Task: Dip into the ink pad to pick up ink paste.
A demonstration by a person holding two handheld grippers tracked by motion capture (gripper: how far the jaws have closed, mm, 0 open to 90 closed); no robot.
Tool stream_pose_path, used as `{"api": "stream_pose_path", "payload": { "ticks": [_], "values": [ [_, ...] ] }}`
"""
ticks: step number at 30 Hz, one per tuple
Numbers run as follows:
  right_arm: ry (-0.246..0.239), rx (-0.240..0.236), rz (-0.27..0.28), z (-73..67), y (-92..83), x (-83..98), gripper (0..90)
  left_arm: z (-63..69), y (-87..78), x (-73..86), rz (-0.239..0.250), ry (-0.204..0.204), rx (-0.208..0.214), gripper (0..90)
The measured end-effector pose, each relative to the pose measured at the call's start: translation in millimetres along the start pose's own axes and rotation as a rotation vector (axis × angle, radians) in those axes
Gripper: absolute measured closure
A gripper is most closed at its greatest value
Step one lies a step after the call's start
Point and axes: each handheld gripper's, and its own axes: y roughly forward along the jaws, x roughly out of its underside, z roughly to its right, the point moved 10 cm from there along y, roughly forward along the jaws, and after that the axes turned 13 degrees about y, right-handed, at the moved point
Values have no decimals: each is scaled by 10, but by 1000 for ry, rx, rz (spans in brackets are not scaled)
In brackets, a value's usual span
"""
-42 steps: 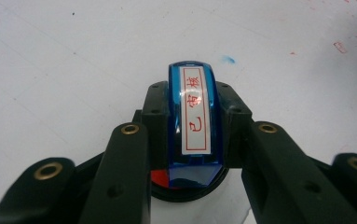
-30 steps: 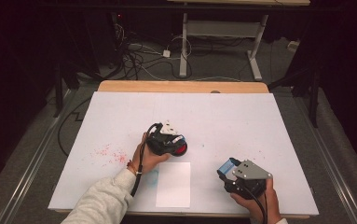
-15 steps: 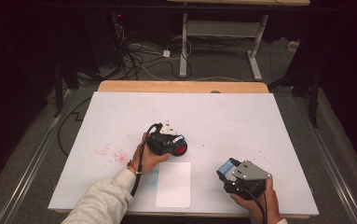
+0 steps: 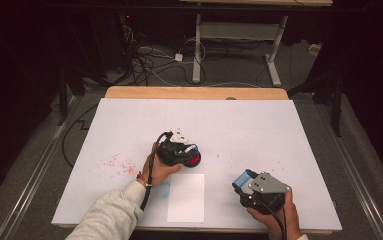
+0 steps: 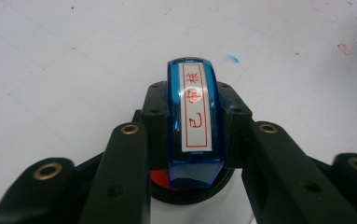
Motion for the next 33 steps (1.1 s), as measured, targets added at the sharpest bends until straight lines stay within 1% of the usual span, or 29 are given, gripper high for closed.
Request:
{"api": "stream_pose_path", "payload": {
  "ticks": [2, 4, 6, 8, 10, 12, 17, 19, 21, 22, 27, 29, 33],
  "values": [
    [-1, 0, 0, 2, 0, 2, 407, 0, -50, -52, 30, -1, -2, 682],
    [0, 0, 1, 6, -1, 0, 406, 10, -114, -112, 42, 19, -6, 682],
    [-1, -1, 3, 12, -4, -3, 406, 23, -185, -176, 65, 28, -9, 681],
    [0, 0, 6, 14, -8, -9, 406, 22, -246, -213, 78, 38, -15, 681],
    [2, 0, 8, 13, -12, -13, 406, 22, -298, -236, 91, 34, -15, 681],
    [1, 0, 9, 14, -17, -17, 406, 23, -345, -246, 94, 41, -20, 681],
    [-1, -5, 11, 5, -21, -18, 407, 60, -459, -265, 103, 61, -10, 681],
    [0, -6, 13, 6, -22, -21, 406, 71, -496, -269, 104, 72, -12, 681],
    [3, -6, 16, 5, -26, -25, 407, 96, -529, -275, 110, 73, 3, 681],
    [1, -7, 17, 6, -29, -27, 406, 102, -544, -274, 106, 77, 5, 680],
    [-5, -12, 17, -5, -33, -31, 407, 146, -638, -293, 120, 91, 8, 681],
    [-3, -13, 16, -8, -34, -30, 407, 176, -679, -296, 126, 94, 17, 681],
    [-2, -13, 14, -7, -32, -26, 407, 253, -765, -284, 131, 116, 32, 681]
  ]
}}
